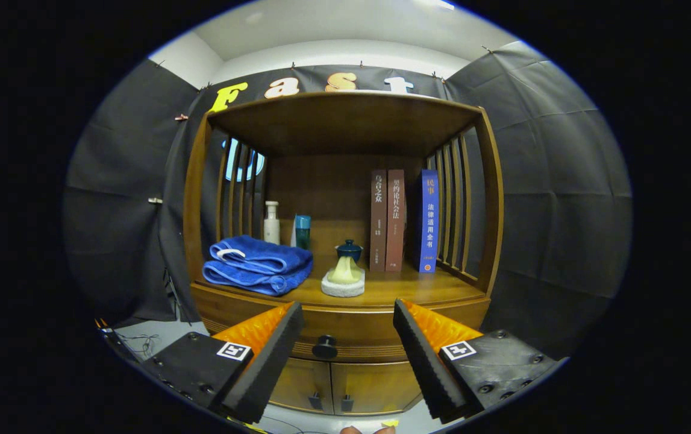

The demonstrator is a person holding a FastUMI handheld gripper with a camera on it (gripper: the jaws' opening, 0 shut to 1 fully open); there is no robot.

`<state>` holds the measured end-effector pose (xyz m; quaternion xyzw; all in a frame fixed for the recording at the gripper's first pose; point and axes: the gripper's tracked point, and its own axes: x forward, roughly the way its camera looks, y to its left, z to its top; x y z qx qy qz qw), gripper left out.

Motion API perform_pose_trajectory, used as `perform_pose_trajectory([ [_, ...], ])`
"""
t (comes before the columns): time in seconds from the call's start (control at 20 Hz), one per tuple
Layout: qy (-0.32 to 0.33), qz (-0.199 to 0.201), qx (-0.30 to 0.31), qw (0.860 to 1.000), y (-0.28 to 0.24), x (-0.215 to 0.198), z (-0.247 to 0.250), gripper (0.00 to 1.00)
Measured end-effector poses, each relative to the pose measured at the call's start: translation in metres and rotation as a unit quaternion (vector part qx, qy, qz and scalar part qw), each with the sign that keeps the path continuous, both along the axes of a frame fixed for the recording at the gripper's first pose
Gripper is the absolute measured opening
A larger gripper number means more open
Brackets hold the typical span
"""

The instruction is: Pull open the drawer, take out the items inside it, and place them on the countertop above the cabinet.

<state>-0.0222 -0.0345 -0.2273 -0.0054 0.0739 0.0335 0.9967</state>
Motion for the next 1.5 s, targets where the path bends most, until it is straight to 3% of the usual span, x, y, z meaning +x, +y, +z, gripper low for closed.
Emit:
perform_pose_trajectory([
  [0.35, -0.029, 0.016, 0.024, 0.999, 0.011, -0.025, 0.126, 0.99],
  [0.65, -0.059, -0.002, 0.006, 0.998, 0.007, -0.047, 0.195, 0.99],
  [1.5, -0.044, -0.006, 0.011, 0.999, 0.002, -0.055, 0.203, 0.99],
])
